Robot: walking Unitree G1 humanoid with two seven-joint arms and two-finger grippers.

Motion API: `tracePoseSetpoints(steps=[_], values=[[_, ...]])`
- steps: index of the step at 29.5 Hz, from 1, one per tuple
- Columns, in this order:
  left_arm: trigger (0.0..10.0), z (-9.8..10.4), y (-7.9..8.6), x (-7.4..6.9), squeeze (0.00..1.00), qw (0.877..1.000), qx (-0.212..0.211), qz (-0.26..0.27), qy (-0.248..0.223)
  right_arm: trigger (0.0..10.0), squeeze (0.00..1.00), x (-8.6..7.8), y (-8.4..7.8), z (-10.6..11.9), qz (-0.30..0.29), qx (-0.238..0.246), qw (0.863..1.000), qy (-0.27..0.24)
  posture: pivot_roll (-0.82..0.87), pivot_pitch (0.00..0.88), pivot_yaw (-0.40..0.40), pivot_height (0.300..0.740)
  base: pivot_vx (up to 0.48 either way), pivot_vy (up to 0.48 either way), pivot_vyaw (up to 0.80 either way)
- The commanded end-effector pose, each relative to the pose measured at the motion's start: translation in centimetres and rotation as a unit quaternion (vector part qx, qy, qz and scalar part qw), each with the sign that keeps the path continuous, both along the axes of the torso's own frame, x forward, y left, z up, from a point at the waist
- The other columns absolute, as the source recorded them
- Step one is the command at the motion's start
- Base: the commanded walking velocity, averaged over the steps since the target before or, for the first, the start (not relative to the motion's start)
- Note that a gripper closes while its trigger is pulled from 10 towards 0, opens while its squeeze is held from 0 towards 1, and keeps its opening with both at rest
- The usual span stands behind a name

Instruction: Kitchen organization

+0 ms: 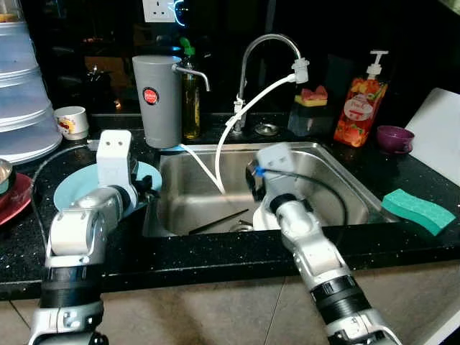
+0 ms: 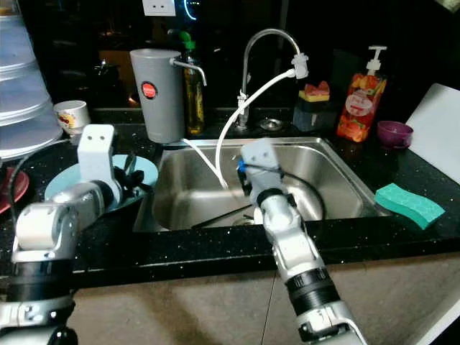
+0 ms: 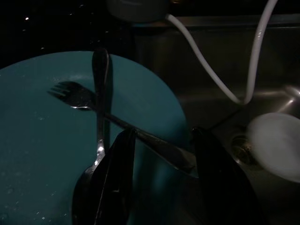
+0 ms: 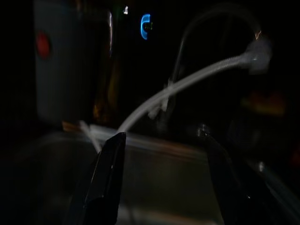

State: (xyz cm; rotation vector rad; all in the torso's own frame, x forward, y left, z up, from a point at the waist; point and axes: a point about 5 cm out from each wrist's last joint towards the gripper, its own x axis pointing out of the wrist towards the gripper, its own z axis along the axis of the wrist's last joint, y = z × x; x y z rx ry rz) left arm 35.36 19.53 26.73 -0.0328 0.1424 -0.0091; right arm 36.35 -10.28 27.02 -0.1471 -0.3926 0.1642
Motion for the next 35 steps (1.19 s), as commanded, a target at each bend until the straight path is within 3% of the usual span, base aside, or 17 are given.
tracePoseSetpoints(steps=[1, 6, 21, 35], values=[[10.0, 0.2, 0.3, 0.1, 0.00, 1.000, 0.000, 0.002, 0.007, 10.0, 0.00, -0.5, -0.2, 0.2, 0.008, 0.022, 1.000, -0.004, 0.10, 0.060, -0.037, 0.740, 0.000, 0.000, 0.00], [10.0, 0.4, 1.0, 0.4, 0.00, 0.999, -0.027, 0.018, 0.010, 10.0, 0.00, -1.1, -0.5, 0.7, 0.010, 0.040, 0.999, -0.011, 0.10, 0.058, -0.032, 0.740, 0.000, 0.000, 0.00], [10.0, -0.1, 3.8, 2.8, 0.00, 0.997, -0.013, 0.071, 0.033, 10.0, 0.00, -1.7, -0.5, 1.2, 0.012, 0.053, 0.998, -0.010, 0.09, 0.074, -0.027, 0.740, 0.000, 0.000, 0.00], [10.0, -1.4, 4.7, 3.9, 0.00, 0.996, -0.017, 0.057, 0.063, 10.0, 0.00, -2.2, -0.8, 1.0, 0.005, 0.060, 0.998, -0.001, 0.08, 0.127, -0.015, 0.740, 0.000, 0.000, 0.00]])
